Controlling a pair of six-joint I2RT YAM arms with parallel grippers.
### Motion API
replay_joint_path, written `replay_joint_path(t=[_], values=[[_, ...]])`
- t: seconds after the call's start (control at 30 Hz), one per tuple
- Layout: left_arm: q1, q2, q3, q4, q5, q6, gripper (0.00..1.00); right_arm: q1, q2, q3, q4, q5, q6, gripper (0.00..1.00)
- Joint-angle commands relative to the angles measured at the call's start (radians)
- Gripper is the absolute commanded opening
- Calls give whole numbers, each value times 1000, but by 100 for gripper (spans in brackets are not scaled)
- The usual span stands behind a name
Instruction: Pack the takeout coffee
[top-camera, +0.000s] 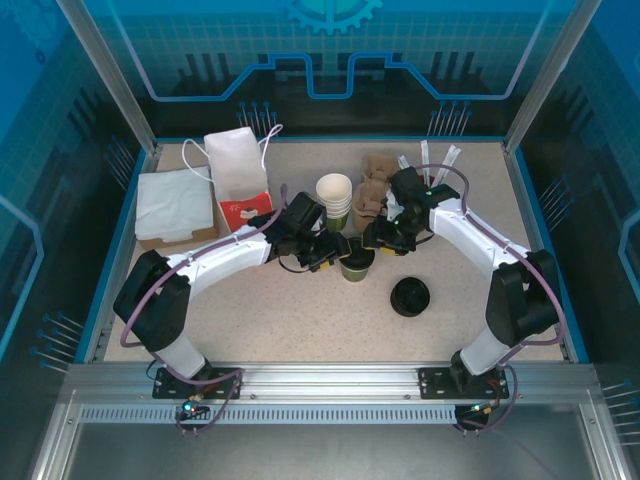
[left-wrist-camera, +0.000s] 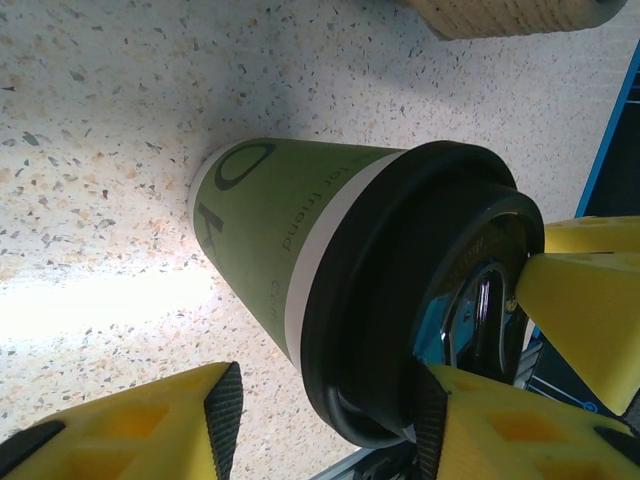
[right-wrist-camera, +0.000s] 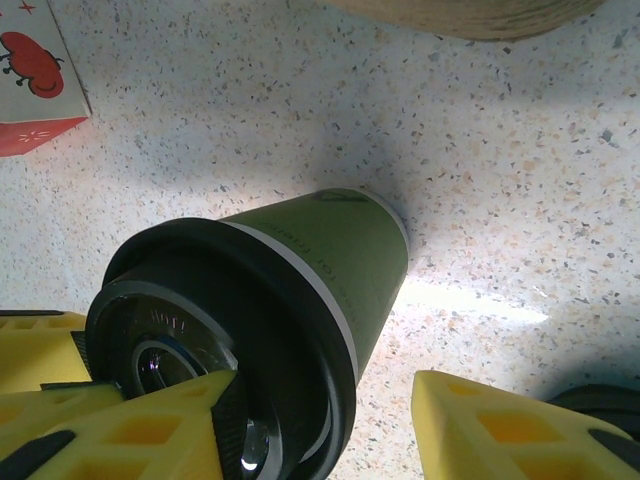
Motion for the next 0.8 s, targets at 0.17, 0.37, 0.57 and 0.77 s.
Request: replay_joint_path(t=[0.17,0.37,0.57,0.77], values=[[-11,41,-55,-124,-20,-31,49,27,3,1,-98,23,-3,47],[-15,55,-61,-122,-21,-40,48,29,4,-2,-106,24,-3,46],[-19,76,-54,-129,-22,-43,48,31,3,-5,-114,29,-4,44],[-27,89,-30,-147,-31,-33,48,38,-1,-8,-100,15,1,44]])
